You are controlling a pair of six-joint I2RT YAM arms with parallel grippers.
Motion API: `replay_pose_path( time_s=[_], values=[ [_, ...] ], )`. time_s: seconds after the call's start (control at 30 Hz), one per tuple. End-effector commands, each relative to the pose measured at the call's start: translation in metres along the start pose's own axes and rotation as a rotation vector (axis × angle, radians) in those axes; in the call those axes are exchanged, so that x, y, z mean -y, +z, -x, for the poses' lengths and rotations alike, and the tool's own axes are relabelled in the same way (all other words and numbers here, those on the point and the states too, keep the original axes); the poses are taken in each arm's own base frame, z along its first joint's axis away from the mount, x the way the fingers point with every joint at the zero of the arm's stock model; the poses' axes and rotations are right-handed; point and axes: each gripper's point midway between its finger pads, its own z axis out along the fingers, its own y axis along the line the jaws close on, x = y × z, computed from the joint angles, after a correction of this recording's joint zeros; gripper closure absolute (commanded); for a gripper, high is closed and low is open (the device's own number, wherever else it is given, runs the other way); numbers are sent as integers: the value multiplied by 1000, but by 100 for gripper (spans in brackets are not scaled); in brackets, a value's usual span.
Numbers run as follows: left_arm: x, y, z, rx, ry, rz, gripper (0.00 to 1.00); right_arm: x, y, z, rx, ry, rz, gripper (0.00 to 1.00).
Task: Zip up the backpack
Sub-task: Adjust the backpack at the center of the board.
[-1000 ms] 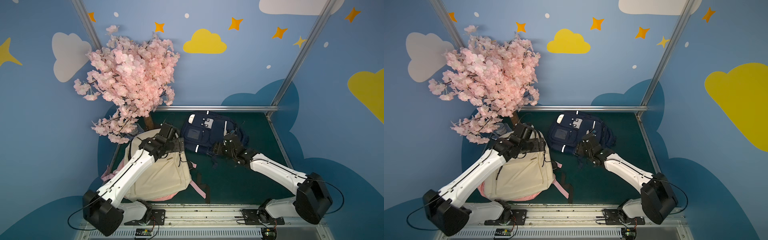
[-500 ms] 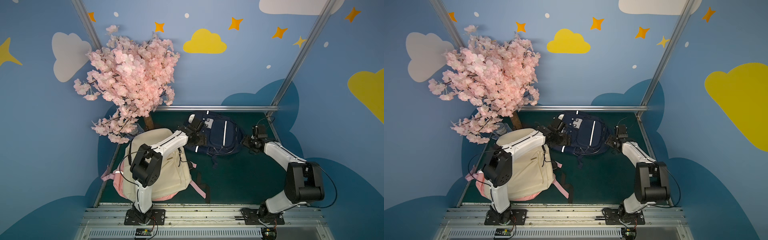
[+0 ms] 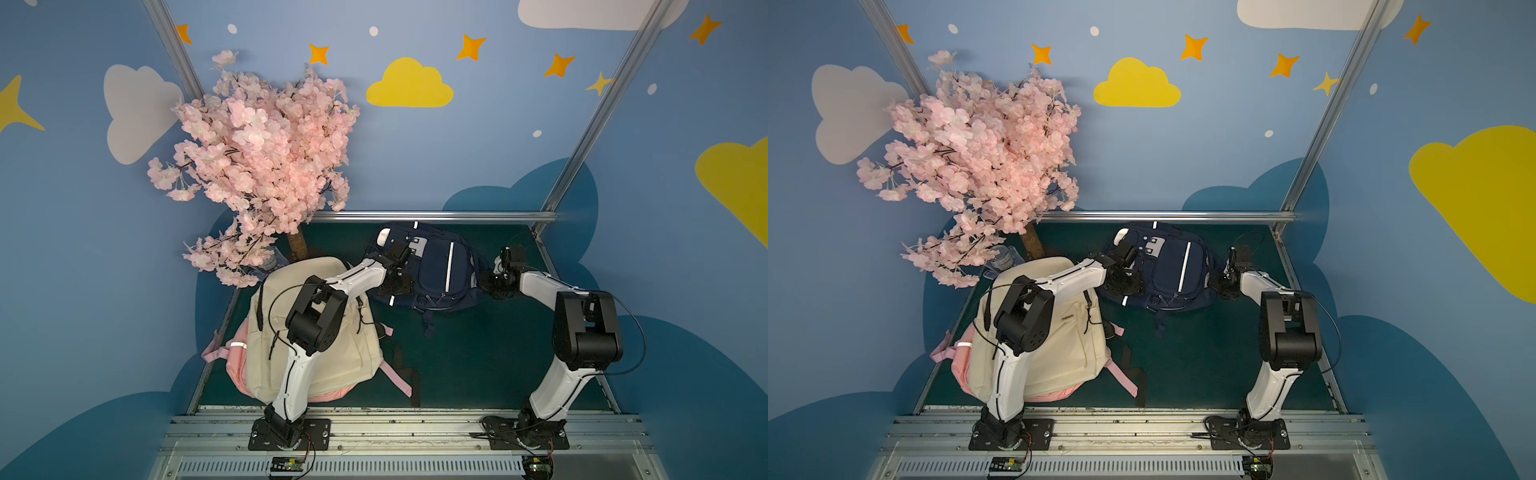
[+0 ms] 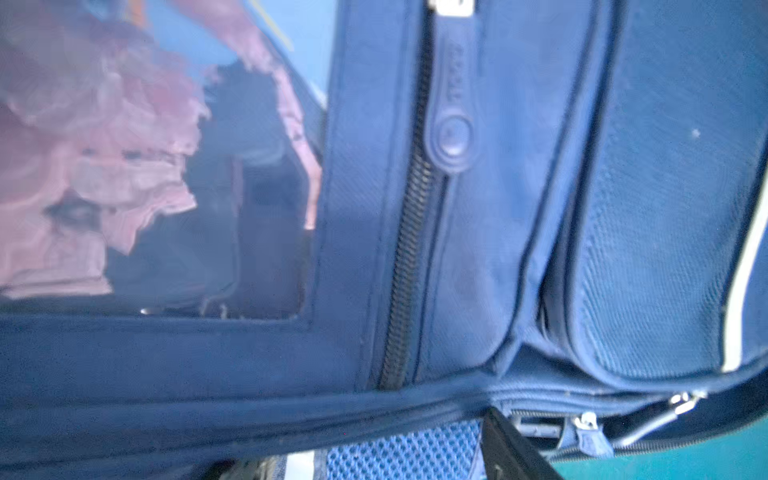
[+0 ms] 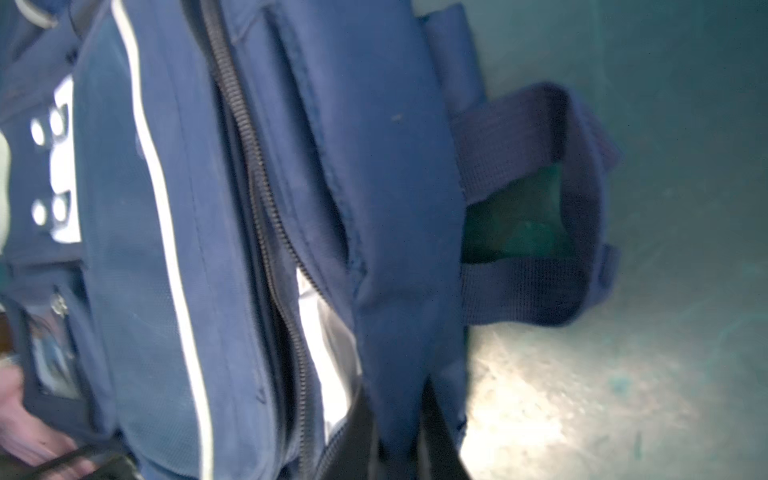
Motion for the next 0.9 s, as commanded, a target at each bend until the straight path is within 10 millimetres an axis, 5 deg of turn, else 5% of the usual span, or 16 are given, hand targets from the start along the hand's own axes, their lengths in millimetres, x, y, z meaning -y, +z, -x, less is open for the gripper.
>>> replay_pose_path(
  time_s=[0.0, 0.3, 0.5, 0.63, 0.87],
  values=[
    [4, 16, 4, -23, 33, -22, 26, -2, -9, -46, -121, 1, 25, 100],
    [18, -4, 10, 8, 81, -35, 24, 10, -29, -135, -216, 0, 53, 100],
    [43, -60, 10, 110, 169, -70, 17, -5, -39, -202, -297, -24, 84, 96],
    [52, -74, -10, 94, 175, -86, 19, -8, -61, -208, -218, -30, 118, 80],
    [56, -72, -30, 75, 78, -156, 33, -1, -100, -178, -19, -88, 79, 52]
  ],
)
